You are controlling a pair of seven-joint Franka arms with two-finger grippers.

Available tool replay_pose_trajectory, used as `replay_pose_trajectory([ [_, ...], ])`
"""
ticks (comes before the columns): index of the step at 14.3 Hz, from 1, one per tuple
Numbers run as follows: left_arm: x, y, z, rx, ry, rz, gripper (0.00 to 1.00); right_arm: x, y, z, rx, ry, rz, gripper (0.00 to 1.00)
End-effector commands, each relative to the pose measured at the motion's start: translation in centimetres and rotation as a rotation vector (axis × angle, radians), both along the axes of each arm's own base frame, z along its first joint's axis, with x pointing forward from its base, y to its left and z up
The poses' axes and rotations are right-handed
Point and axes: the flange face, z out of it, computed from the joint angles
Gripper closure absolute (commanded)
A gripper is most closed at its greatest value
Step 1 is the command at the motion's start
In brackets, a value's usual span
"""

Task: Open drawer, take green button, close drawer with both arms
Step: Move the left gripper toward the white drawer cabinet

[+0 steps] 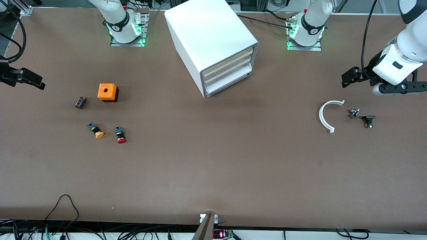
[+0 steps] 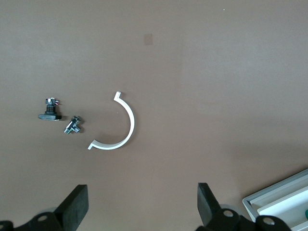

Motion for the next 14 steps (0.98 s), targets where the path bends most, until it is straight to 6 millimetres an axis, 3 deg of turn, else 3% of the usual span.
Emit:
replay_pose_trajectory([
  [1, 0.1, -0.3, 0.5, 0.021, 0.005, -0.007, 0.0, -0.1, 0.3, 0.2, 0.015, -0.013, 0.011, 0.0],
  [7, 1.0, -0.1, 0.5, 0.016, 0.003, -0.004, 0.0, 0.0, 0.2, 0.1, 0.017, -0.013, 0.009, 0.0],
  [10, 2.9, -0.1, -2.8, 0.013, 0.094, -0.01, 0.0, 0.0, 0.2, 0.1, 0.017, -0.015, 0.01, 0.0],
  [12, 4.7, 0.4, -6.9, -0.002, 0.172, -0.007, 0.0, 0.0, 0.2, 0.1, 0.017, -0.015, 0.01, 0.0],
  [14, 4.7, -0.2, -6.8, -0.01, 0.19, -0.022, 0.0, 0.0, 0.2, 0.1, 0.015, -0.015, 0.01, 0.0],
])
